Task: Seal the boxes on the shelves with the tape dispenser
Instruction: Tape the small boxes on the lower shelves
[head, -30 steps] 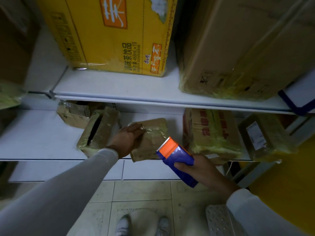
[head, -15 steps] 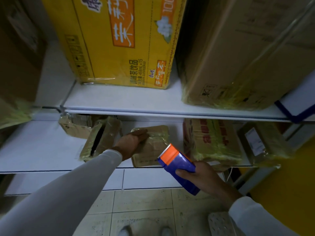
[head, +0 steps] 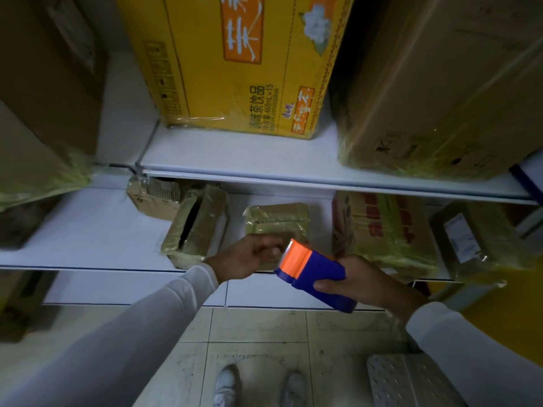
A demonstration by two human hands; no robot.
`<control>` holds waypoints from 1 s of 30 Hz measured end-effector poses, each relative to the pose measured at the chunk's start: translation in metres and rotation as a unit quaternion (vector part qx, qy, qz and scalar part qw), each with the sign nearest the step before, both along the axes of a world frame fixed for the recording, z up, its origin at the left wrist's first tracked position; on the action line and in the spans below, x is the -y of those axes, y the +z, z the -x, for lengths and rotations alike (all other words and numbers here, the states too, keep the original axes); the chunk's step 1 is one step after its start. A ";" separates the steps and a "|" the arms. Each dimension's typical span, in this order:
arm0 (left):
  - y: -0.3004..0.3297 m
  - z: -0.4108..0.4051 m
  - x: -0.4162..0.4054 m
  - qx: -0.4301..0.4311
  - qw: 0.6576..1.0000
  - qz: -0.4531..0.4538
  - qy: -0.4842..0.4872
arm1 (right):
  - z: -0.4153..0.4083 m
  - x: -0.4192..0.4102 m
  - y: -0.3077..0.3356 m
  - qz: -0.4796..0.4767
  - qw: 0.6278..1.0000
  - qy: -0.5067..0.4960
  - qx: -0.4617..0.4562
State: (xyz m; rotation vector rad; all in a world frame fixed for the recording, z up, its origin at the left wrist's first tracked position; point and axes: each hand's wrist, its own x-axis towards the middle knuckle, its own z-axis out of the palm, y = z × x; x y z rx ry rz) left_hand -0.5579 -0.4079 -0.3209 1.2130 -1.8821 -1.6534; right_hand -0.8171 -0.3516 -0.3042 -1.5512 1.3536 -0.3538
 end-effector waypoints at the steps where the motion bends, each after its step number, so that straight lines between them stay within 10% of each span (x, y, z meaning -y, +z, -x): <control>1: 0.000 -0.001 -0.001 -0.023 1.000 -0.019 -0.006 | -0.001 0.002 0.001 -0.005 1.000 0.006 0.002; 30: -0.030 -0.025 0.046 -0.013 0.910 -0.049 0.411 | 0.027 0.148 0.028 -0.126 0.989 0.080 -0.021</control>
